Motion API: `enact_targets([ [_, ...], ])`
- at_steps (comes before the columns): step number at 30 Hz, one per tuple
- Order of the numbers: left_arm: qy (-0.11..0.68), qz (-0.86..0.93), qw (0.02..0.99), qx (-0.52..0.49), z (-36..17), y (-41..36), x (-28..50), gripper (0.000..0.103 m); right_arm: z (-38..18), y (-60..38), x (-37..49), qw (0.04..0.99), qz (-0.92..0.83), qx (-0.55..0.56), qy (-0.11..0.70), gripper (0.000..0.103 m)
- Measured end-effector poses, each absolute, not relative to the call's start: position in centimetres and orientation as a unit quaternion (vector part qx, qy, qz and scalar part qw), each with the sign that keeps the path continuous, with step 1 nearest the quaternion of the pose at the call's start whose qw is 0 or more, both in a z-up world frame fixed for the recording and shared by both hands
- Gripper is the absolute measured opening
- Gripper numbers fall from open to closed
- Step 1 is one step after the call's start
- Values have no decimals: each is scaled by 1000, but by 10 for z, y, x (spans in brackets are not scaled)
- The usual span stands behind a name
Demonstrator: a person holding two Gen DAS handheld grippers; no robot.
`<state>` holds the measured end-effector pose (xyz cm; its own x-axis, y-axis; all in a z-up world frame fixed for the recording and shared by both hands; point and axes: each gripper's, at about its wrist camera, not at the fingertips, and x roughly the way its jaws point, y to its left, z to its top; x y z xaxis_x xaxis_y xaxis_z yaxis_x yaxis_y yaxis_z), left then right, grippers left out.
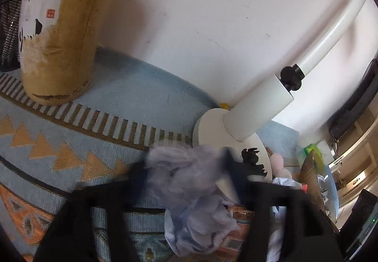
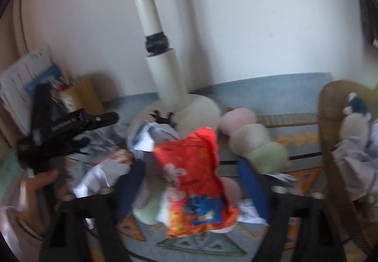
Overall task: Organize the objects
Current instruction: 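Grasp a paper ball with the left tool while the right grasps the red snack bag, then carry the paper ball and red snack bag over the basket and open both tools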
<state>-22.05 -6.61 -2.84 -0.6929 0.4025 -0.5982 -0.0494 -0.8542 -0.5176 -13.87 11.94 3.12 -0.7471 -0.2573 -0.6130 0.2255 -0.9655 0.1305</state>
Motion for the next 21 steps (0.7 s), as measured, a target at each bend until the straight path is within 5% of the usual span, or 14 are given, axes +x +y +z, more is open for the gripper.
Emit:
enact_targets([
  [1, -231, 893, 120, -366, -27, -64, -219, 46, 29, 121, -139, 128, -933, 336, -27, 32],
  [17, -264, 920, 87, -277, 4, -116, -190, 46, 47, 193, -119, 237, -906, 216, -277, 31],
  [21, -234, 932, 63, -269, 10, -114, -185, 46, 52, 189, -118, 246, -906, 209, -275, 31],
])
